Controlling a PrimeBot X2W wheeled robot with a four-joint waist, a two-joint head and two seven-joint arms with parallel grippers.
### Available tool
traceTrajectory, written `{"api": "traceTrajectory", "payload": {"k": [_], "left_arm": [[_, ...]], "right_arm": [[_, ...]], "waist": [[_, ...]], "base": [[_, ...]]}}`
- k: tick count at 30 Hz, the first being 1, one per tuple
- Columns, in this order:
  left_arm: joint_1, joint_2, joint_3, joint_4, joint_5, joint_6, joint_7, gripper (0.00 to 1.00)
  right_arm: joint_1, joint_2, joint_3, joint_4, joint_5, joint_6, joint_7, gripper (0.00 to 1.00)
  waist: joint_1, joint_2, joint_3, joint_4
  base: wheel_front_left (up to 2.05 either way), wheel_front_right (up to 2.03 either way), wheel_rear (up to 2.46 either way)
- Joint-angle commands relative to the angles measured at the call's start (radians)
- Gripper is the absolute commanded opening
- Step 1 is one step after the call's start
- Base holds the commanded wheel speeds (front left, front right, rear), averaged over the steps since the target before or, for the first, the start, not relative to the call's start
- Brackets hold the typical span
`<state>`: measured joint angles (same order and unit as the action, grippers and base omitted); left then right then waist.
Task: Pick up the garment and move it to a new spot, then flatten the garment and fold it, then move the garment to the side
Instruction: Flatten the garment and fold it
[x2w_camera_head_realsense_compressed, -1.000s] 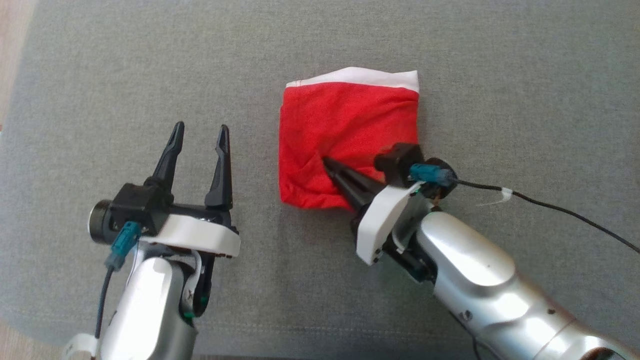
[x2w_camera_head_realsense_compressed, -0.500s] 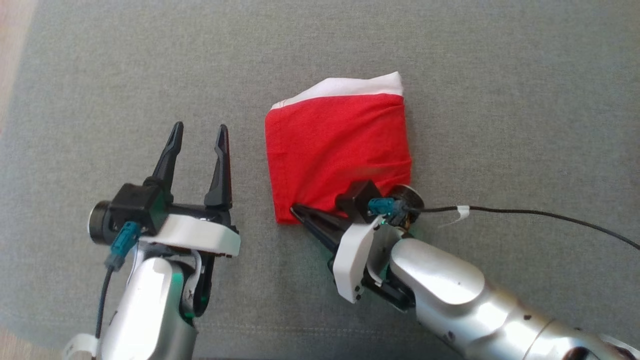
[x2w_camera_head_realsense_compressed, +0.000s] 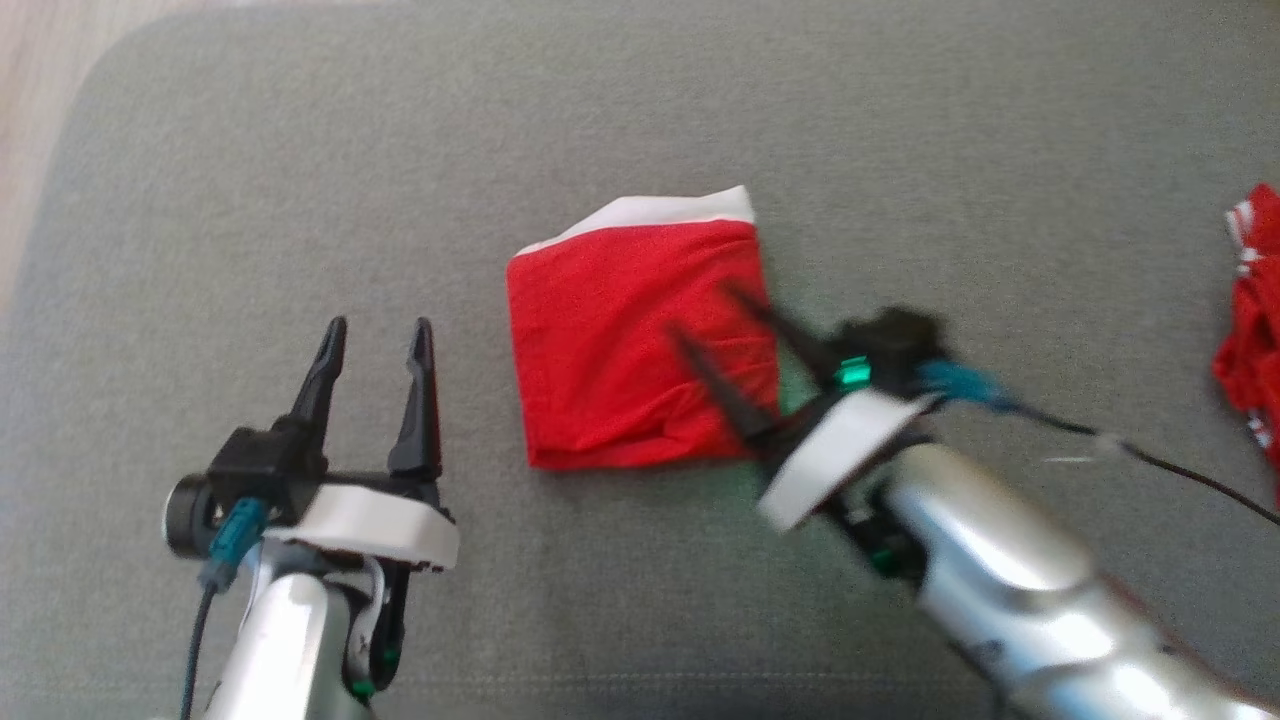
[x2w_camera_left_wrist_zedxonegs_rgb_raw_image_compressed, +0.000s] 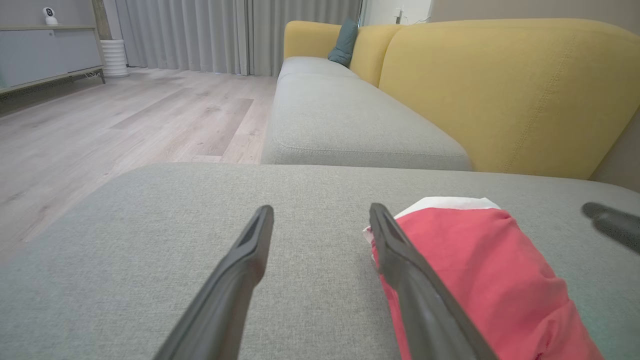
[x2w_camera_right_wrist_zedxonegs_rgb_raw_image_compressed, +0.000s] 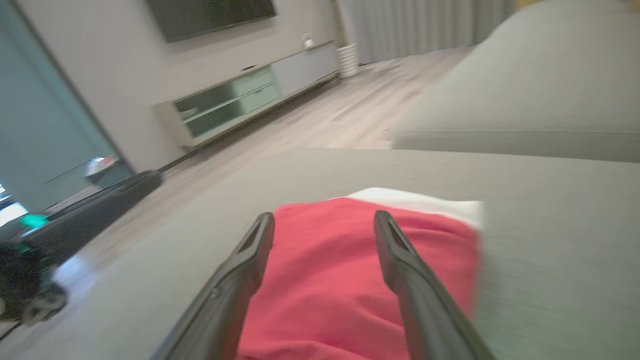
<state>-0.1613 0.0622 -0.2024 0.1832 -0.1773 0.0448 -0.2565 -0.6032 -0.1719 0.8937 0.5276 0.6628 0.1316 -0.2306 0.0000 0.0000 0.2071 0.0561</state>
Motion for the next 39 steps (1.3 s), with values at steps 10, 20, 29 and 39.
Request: {"api": "traceTrajectory", "payload": {"k": [10,20,29,39], "left_arm": [[0.035,0.048,0.067,-0.052,0.003,0.024,-0.002,1.00],[0.084,0.077,0.085,-0.086,-0.008,0.040,0.021,1.00],[0.178,0.095,0.088,-0.127,-0.011,0.062,0.057,1.00],[0.218,0.107,0.078,-0.162,-0.009,0.072,0.085,1.00]], "right_arm": [[0.268,-0.047,-0.594,-0.156,-0.246,-0.001,0.008,1.00],[0.493,0.034,-0.818,-0.435,-0.395,-0.001,0.172,1.00],[0.606,0.071,-0.853,-0.555,-0.428,-0.001,0.248,1.00],[0.653,0.086,-0.870,-0.598,-0.443,-0.001,0.288,1.00]], "waist": [[0.0000,0.0000,-0.077,-0.065],[0.0000,0.0000,-0.128,-0.086],[0.0000,0.0000,-0.195,-0.092],[0.0000,0.0000,-0.220,-0.091]], "base": [[0.00,0.00,0.00],[0.00,0.00,0.00],[0.00,0.00,0.00],[0.00,0.00,0.00]]}}
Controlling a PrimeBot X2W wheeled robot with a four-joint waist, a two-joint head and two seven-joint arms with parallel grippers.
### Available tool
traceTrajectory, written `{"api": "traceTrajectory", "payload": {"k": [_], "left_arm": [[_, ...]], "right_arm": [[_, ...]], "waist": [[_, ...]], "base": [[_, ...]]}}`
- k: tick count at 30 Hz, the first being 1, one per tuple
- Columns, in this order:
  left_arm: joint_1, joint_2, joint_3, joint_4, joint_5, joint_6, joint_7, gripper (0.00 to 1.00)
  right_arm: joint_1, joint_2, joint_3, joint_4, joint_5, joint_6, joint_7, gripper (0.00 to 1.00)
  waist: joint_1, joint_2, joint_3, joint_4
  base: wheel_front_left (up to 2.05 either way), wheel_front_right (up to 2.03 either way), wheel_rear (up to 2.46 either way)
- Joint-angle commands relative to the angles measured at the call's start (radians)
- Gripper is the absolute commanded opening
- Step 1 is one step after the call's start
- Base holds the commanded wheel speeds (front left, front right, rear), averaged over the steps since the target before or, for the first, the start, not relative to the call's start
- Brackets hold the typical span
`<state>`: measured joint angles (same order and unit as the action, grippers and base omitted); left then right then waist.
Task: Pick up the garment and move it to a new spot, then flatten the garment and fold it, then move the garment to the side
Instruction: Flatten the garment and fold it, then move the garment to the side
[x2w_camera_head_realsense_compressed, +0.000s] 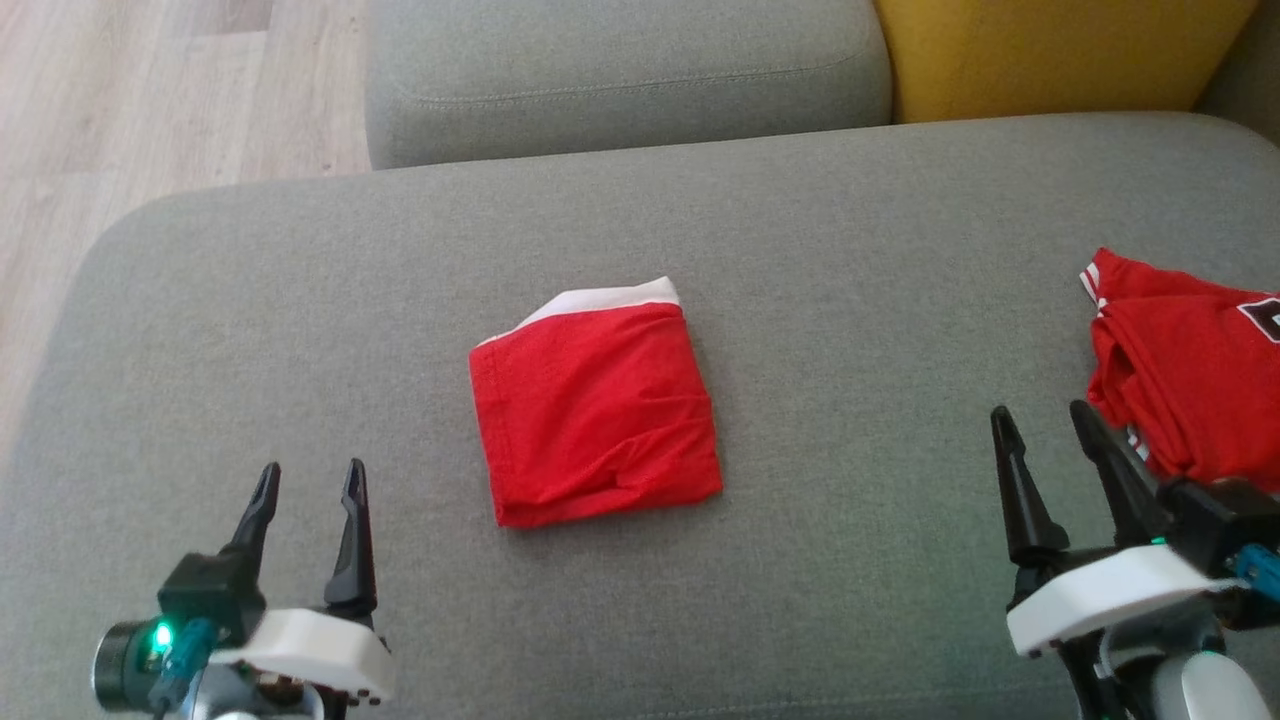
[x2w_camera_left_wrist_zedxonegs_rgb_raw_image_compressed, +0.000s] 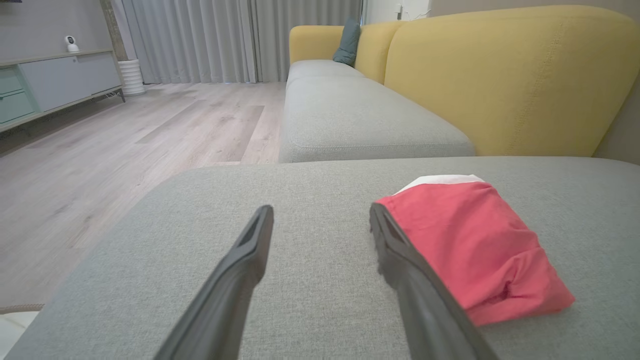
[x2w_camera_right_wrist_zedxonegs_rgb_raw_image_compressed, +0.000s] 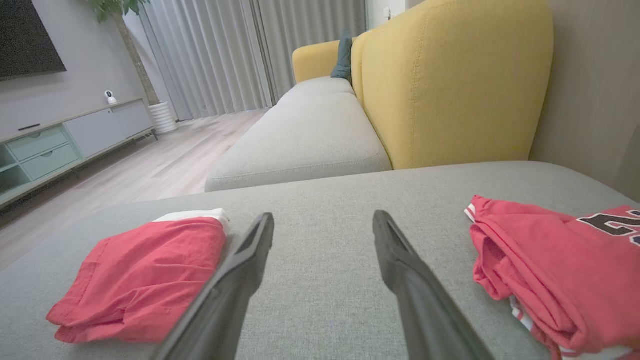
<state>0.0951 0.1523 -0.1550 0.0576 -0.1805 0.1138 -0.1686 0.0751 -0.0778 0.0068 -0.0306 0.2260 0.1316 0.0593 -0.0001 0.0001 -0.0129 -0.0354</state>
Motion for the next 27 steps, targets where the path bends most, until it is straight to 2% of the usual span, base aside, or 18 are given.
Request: {"api": "traceTrajectory", "payload": {"k": [1,27], "left_arm": [[-0.037,0.018,0.029,-0.040,-0.005,0.004,-0.001,1.00],[-0.054,0.027,0.007,-0.051,-0.010,0.021,-0.004,1.00]], "right_arm": [[-0.024,-0.007,0.016,-0.042,-0.006,-0.001,0.001,1.00],[-0.038,0.003,0.011,-0.039,-0.017,-0.001,0.019,1.00]], "waist": [[0.0001,-0.0001,0.000,0.001],[0.0001,-0.0001,0.021,0.001]], "base": [[0.00,0.00,0.00],[0.00,0.00,0.00]]}}
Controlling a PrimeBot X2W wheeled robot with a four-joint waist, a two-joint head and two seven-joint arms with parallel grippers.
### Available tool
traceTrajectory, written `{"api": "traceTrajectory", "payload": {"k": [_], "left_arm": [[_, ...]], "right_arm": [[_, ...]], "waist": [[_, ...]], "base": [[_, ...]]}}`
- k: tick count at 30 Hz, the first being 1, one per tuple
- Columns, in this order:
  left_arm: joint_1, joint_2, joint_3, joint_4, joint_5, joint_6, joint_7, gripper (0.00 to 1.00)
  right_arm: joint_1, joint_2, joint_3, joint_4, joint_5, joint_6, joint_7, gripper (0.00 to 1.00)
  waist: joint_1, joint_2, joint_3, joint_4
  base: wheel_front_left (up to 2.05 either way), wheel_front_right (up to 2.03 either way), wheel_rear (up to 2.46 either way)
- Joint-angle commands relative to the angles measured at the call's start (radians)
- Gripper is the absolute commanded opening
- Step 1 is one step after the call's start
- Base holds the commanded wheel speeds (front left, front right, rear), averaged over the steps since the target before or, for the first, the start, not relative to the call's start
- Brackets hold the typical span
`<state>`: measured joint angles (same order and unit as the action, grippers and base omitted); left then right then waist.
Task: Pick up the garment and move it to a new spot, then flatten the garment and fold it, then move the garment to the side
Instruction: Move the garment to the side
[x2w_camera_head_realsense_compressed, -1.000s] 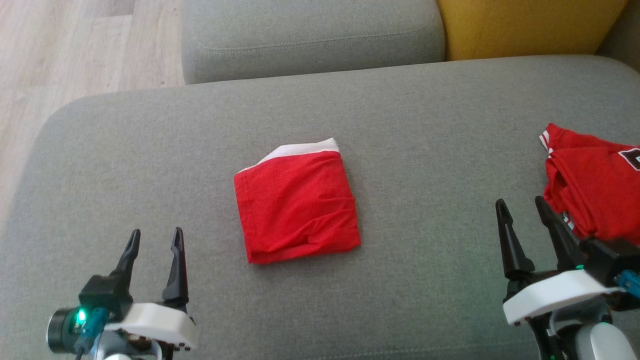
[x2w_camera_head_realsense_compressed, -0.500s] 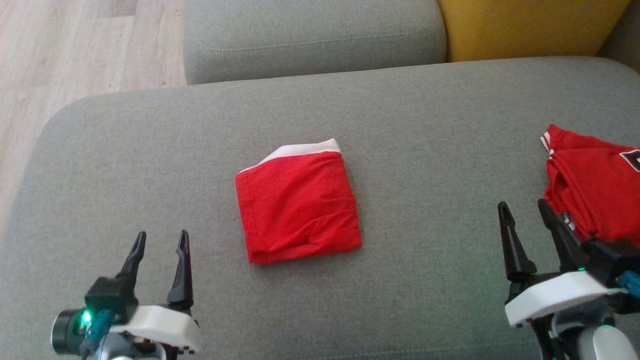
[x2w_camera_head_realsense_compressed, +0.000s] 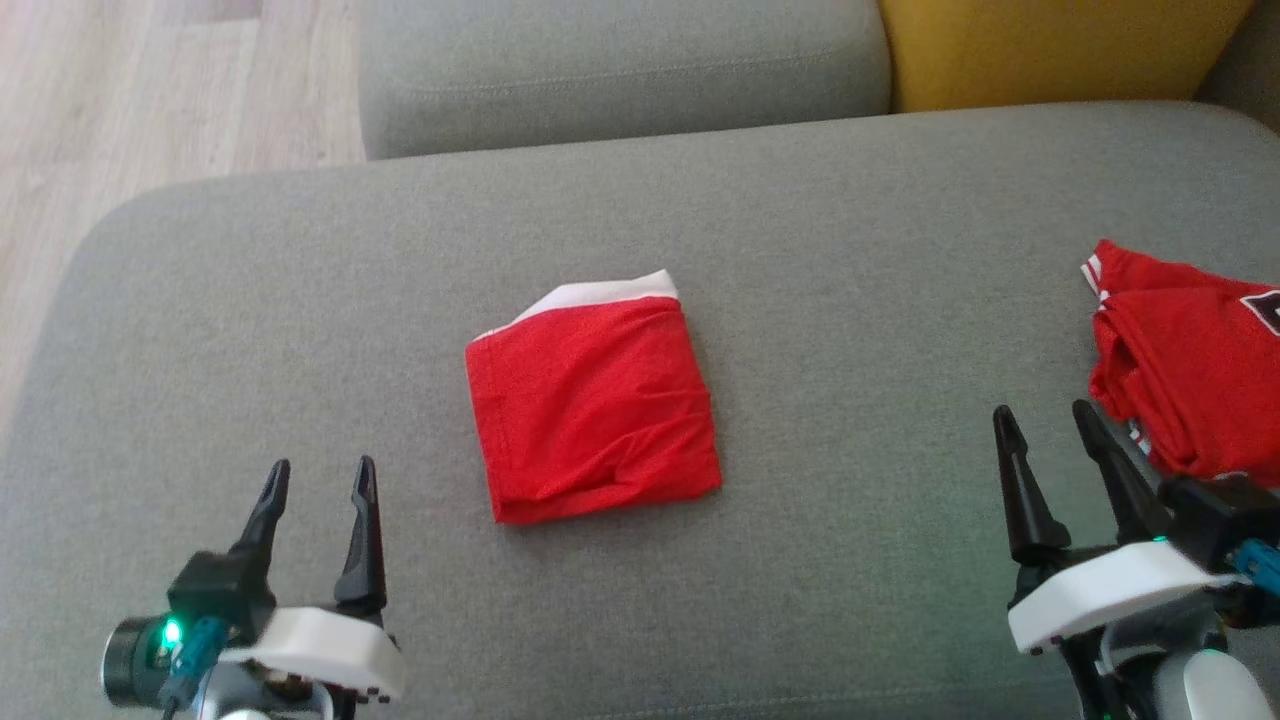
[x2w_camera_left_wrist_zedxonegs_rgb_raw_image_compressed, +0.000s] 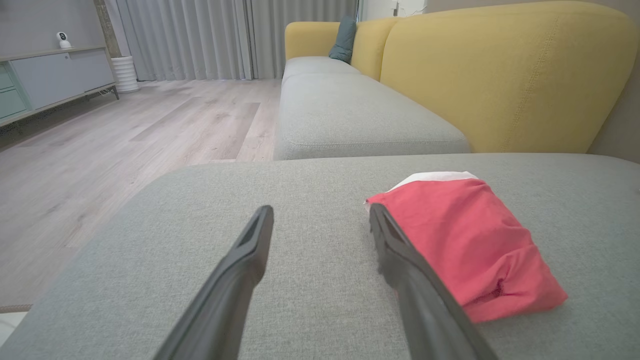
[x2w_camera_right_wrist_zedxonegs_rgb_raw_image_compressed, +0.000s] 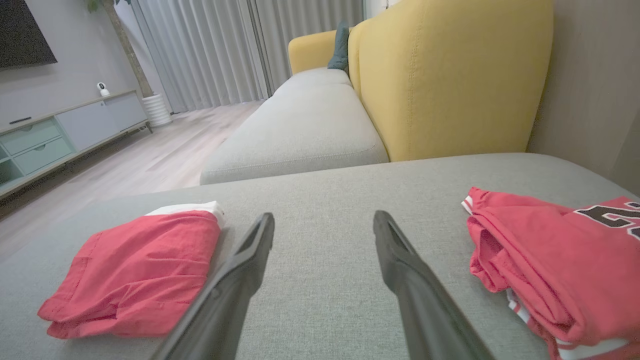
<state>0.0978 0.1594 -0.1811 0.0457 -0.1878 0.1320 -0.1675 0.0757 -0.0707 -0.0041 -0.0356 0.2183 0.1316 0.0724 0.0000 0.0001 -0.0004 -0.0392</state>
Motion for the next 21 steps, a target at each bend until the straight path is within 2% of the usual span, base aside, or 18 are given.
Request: {"api": "traceTrajectory", "payload": {"k": [1,9,18,21], "left_arm": [[-0.064,0.020,0.031,-0.042,-0.001,0.002,-0.007,1.00],[-0.176,0.006,0.001,-0.047,0.009,-0.014,-0.035,1.00],[-0.284,-0.031,-0.023,-0.015,0.016,-0.030,-0.085,1.00],[-0.308,-0.048,-0.031,-0.007,0.020,-0.038,-0.093,1.00]], "right_arm": [[-0.044,-0.006,0.024,-0.033,-0.010,-0.001,0.010,1.00],[-0.168,-0.045,0.094,0.063,0.012,-0.001,0.026,1.00],[-0.349,-0.046,0.233,0.277,0.076,-0.001,0.027,1.00],[-0.413,-0.036,0.289,0.402,0.110,-0.001,0.040,1.00]], "waist": [[0.0000,-0.0001,0.019,0.009],[0.0000,-0.0001,0.139,0.080],[0.0000,-0.0001,0.228,0.174],[0.0000,-0.0001,0.248,0.215]], "base": [[0.00,0.00,0.00],[0.00,0.00,0.00],[0.00,0.00,0.00],[0.00,0.00,0.00]]}}
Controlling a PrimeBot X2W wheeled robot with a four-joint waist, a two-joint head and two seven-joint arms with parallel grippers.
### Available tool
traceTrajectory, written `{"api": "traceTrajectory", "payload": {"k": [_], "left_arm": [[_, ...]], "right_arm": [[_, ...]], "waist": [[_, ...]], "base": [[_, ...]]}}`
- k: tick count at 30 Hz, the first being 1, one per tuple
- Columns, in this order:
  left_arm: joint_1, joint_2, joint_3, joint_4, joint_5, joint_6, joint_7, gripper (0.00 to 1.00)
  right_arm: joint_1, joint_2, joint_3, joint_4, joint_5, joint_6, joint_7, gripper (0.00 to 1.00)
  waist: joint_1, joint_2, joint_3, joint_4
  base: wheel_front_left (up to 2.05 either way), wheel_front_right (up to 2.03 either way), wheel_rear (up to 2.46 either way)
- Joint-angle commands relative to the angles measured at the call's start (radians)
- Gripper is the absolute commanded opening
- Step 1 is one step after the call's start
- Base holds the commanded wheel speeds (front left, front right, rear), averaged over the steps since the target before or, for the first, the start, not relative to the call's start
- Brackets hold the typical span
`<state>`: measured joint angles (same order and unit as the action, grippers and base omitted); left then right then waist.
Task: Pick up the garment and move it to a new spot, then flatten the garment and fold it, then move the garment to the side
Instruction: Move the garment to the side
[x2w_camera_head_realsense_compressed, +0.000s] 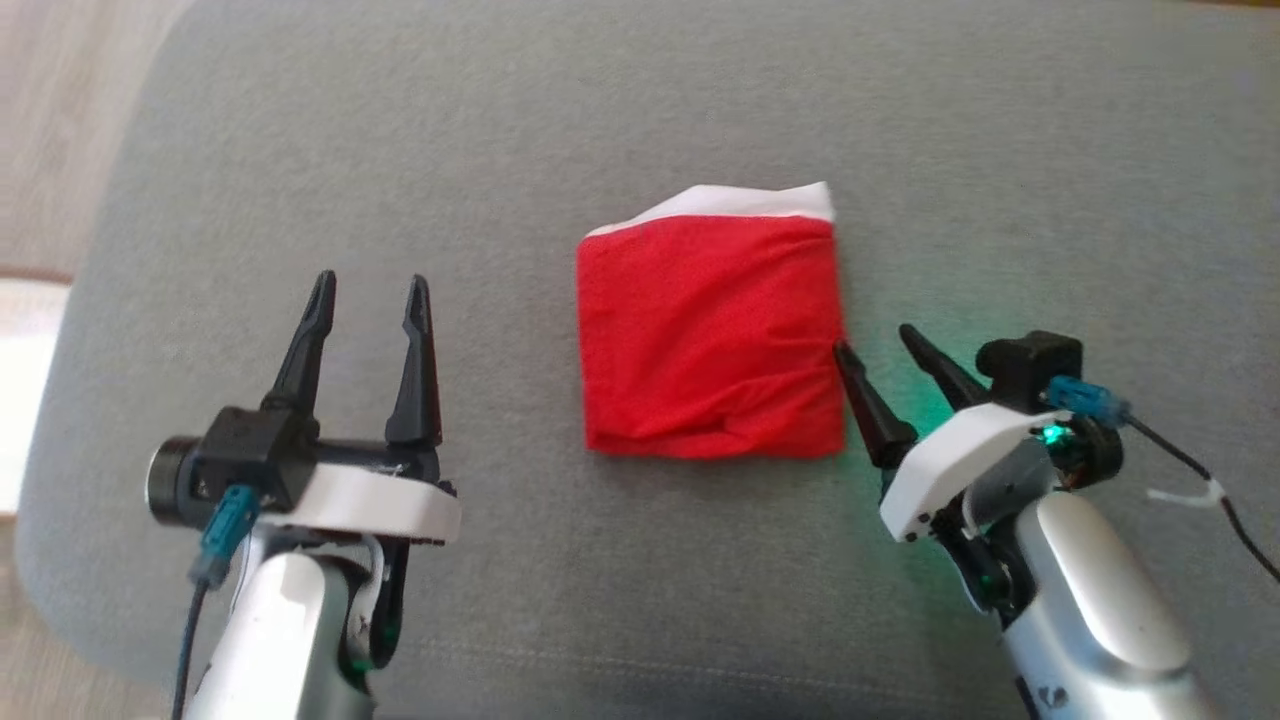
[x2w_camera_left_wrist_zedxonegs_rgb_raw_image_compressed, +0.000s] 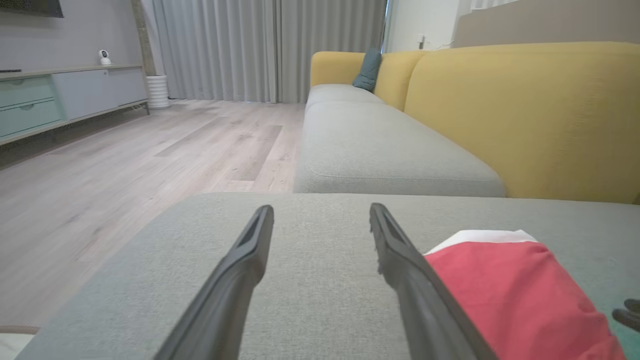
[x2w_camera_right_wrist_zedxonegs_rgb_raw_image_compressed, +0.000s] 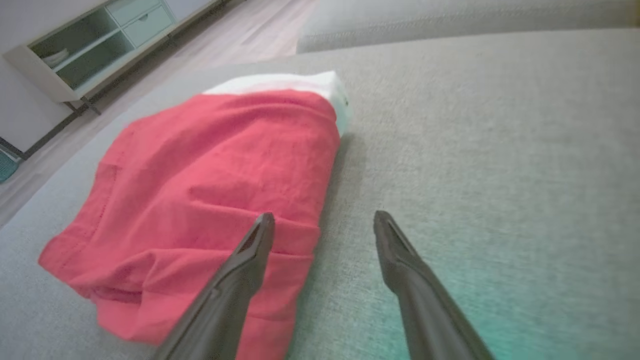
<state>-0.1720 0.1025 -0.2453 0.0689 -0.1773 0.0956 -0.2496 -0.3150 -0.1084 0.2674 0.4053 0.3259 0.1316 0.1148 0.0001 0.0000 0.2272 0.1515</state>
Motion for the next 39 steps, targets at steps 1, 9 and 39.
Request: {"api": "traceTrajectory", "payload": {"k": [1,9,39], "left_arm": [[-0.043,0.006,0.034,-0.033,0.012,-0.002,-0.011,1.00],[-0.035,-0.012,0.050,-0.055,0.031,-0.016,-0.012,1.00],[-0.033,0.015,0.049,-0.065,0.090,-0.067,-0.012,1.00]], "right_arm": [[-0.035,0.004,0.022,-0.008,0.008,-0.001,0.003,1.00],[-0.101,0.024,0.035,0.163,0.035,-0.001,0.026,0.00],[-0.091,-0.240,0.137,-0.041,0.049,-0.001,0.057,0.00]], "waist": [[-0.0001,0.0000,0.023,0.031],[-0.0001,0.0000,0.022,0.052],[-0.0001,0.0000,0.032,-0.411]], "base": [[0.00,0.00,0.00],[0.00,0.00,0.00],[0.00,0.00,0.00]]}}
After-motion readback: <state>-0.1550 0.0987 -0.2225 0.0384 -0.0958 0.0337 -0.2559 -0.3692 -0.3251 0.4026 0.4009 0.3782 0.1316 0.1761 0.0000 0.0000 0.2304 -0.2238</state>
